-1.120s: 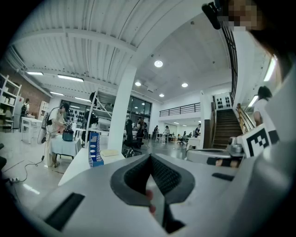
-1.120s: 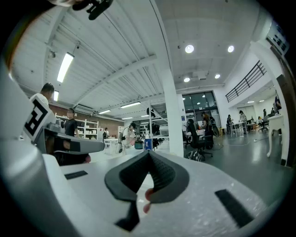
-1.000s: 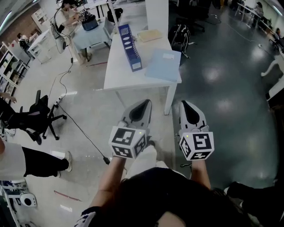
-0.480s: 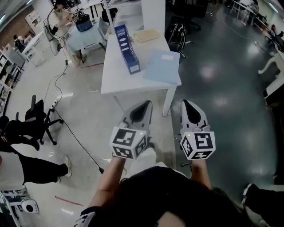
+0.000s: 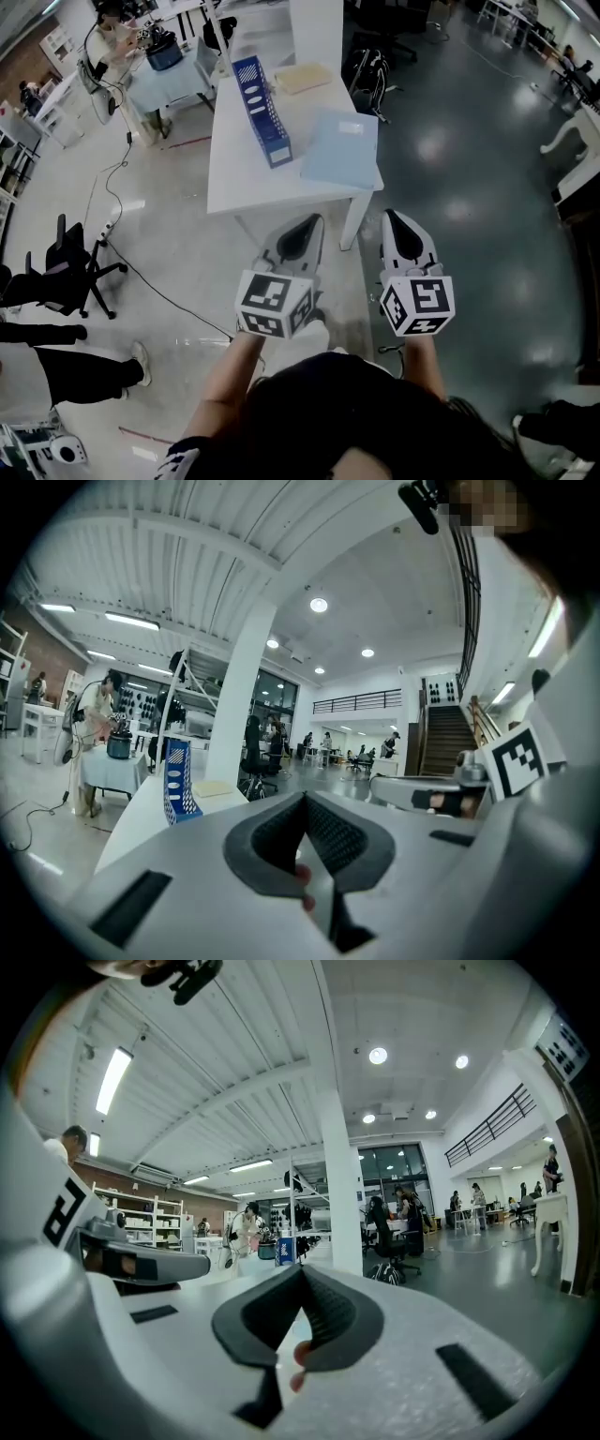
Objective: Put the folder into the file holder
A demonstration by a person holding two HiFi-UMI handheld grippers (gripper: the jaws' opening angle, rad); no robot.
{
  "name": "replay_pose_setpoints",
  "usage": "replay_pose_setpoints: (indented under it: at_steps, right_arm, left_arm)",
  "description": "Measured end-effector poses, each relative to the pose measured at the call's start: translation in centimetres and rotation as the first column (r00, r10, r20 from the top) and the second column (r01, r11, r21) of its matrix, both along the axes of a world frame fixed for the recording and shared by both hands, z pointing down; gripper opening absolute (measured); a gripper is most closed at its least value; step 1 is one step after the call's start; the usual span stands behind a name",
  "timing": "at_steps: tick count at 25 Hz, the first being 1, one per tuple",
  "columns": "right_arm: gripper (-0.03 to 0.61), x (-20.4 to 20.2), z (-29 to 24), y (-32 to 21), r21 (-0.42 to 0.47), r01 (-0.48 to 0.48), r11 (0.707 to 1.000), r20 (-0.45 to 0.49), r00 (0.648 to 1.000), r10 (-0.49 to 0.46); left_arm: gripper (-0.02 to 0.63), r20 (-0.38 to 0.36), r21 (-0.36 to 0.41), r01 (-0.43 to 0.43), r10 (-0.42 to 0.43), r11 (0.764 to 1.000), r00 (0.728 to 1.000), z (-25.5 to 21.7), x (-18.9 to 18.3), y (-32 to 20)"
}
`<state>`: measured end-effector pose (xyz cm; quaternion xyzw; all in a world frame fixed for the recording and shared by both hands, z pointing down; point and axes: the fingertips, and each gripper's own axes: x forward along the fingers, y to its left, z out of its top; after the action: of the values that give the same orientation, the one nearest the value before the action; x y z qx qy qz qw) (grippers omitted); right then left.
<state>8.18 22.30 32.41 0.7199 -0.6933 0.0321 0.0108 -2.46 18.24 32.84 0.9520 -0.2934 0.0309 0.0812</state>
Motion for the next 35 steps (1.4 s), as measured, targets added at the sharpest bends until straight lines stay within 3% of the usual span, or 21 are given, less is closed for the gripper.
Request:
replay_pose_setpoints:
  at_steps: [20, 35]
  right_arm:
    - [-0.003, 0.7, 0.0, -7.8, -0.026, -0.066, 0.997, -0.007, 0.998, 0.066]
    - [-0.003, 3.3, 0.6, -10.8, -0.039, -0.103, 0.994, -0.002, 0.995, 0.103]
  left_arm:
    - [0.006, 0.007, -0.015, -0.083, 0.083, 0.996, 0.997, 0.7, 0.9, -7.0]
    - [0.006, -0.003, -0.028, -0.133, 0.133, 0.991, 0.991, 1.4, 3.9, -10.0]
